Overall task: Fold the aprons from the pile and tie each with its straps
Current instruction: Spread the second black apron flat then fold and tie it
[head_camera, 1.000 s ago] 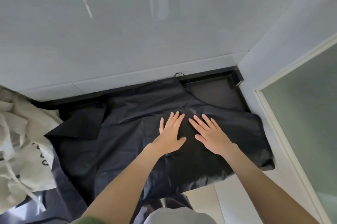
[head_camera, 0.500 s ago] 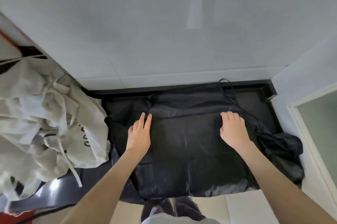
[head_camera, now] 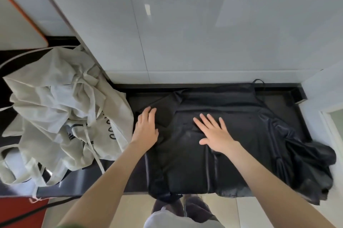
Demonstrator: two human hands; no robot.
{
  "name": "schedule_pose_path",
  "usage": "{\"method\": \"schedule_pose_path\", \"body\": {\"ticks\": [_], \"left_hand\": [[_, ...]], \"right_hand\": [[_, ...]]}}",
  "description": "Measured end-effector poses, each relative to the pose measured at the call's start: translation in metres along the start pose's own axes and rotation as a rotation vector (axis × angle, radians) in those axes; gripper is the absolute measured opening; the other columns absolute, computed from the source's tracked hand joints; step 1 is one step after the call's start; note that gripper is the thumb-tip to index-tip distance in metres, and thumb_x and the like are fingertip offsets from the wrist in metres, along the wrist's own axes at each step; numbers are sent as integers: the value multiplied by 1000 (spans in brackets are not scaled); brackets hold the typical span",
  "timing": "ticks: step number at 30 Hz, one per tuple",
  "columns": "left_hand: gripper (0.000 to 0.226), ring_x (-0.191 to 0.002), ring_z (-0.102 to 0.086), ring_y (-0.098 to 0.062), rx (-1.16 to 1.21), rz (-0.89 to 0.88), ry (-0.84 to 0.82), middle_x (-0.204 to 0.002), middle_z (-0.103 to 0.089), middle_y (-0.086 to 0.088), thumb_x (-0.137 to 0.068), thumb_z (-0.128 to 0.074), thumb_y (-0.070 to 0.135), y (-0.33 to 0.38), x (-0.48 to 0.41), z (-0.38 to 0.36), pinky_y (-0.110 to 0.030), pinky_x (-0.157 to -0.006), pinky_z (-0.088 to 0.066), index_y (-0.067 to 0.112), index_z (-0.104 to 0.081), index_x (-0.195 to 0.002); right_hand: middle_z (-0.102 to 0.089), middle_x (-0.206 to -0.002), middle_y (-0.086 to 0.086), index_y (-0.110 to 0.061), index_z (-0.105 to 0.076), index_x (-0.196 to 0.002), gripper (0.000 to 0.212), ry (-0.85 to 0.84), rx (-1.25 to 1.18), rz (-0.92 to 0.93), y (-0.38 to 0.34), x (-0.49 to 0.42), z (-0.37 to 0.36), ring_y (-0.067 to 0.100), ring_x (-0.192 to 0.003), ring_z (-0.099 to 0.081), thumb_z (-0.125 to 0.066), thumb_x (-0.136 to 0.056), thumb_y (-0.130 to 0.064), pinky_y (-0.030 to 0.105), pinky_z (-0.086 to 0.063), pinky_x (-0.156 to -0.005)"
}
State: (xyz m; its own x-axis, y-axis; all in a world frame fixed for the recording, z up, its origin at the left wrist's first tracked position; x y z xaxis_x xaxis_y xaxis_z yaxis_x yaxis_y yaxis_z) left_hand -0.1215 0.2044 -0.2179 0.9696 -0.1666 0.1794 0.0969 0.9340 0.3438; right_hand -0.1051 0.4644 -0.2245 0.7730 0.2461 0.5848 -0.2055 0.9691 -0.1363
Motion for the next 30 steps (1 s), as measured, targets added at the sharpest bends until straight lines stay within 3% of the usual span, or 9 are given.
{"method": "schedule_pose_path", "body": {"ticks": [5, 8, 13, 15, 17, 20, 24, 27, 30], "left_hand": [[52, -140, -22, -25, -175, -116, -145, -154, -22, -3, -90, -58, 27, -1, 5, -3, -40, -115, -19, 26, -41, -139], [61, -144, -17, -26, -220, -72, -166, -158, -14, -6, -92, -55, 26, -10, 6, -1, -40, -116, -17, 28, -30, -147], [71, -148, -1, -29, -347, -55, -218, -161, 7, -11, -96, -44, 6, -30, 6, 12, -38, -119, -16, 25, -8, -155], [65, -144, -17, -31, -311, 1, -179, -159, -9, -14, -96, -45, 9, -33, 8, 18, -37, -114, -26, 20, -17, -153], [45, -125, -44, -30, -70, 142, -150, -143, -39, -14, -98, -43, 16, -35, 7, 20, -35, -99, -41, 12, -37, -142], [36, -84, -61, -26, 380, 446, -202, -104, -61, -13, -98, -48, 29, -28, 2, 21, -32, -68, -47, 4, -44, -123], [38, -53, -57, -15, 541, 613, -300, -70, -63, -8, -88, -62, 22, -17, -2, 19, -24, -47, -42, -3, -45, -111], [7, -68, -63, -26, 533, 549, -287, -76, -65, -13, -87, -56, 9, -12, -3, 15, -35, -67, -57, 6, -56, -80], [8, -74, -67, -27, 588, 515, -254, -86, -65, -12, -93, -48, 6, -11, 1, 16, -36, -75, -59, 11, -55, -92]], "right_hand": [[16, -161, 2, -36, 12, -152, 80, 30, 35, -162, 24, -3, 16, 25, -148, 16, -47, -100, -23, 47, 3, -118], [16, -162, 2, -36, 10, -153, 84, -34, -111, -170, 24, 0, 15, 25, -148, 14, -51, -97, -19, 44, -6, -119], [22, -160, -1, -37, 13, -152, 92, -80, -162, -180, 22, 6, 5, 23, -146, 22, -54, -93, -16, 46, 2, -119], [23, -159, 0, -36, 14, -152, 93, -76, -133, -197, 21, 7, 7, 23, -146, 23, -54, -93, -14, 48, 3, -119], [20, -160, 2, -33, 11, -153, 93, -35, -69, -185, 18, 7, 9, 25, -147, 18, -57, -92, -14, 47, 1, -119], [-10, -159, 4, -26, -10, -155, 82, 108, -5, -77, 3, 6, 13, 28, -143, -13, -57, -90, -10, 39, -17, -114], [-56, -108, -2, -19, -48, -132, 42, 209, -368, 0, -33, 9, 23, 12, -100, -50, -53, -91, -10, 23, -38, -82], [-68, -83, -3, -22, -61, -102, 13, 40, -676, -10, -70, 13, 27, 13, -80, -64, -58, -89, -26, 25, -49, -74], [-71, -91, -3, -21, -66, -99, 24, -222, -673, 69, -103, 14, 23, 10, -82, -67, -64, -85, -41, 28, -52, -80]]}}
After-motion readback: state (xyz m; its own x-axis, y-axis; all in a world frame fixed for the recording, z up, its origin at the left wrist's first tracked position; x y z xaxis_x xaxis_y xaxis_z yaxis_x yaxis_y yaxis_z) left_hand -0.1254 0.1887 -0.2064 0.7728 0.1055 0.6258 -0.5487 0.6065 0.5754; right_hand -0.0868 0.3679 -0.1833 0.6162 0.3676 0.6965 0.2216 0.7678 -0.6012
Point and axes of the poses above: each hand's wrist, its own x-axis away from the middle knuckle, its own z-axis out of the back of the hand, y = z × x, the point moved 2 cm from there along -x, towards the middle knuckle
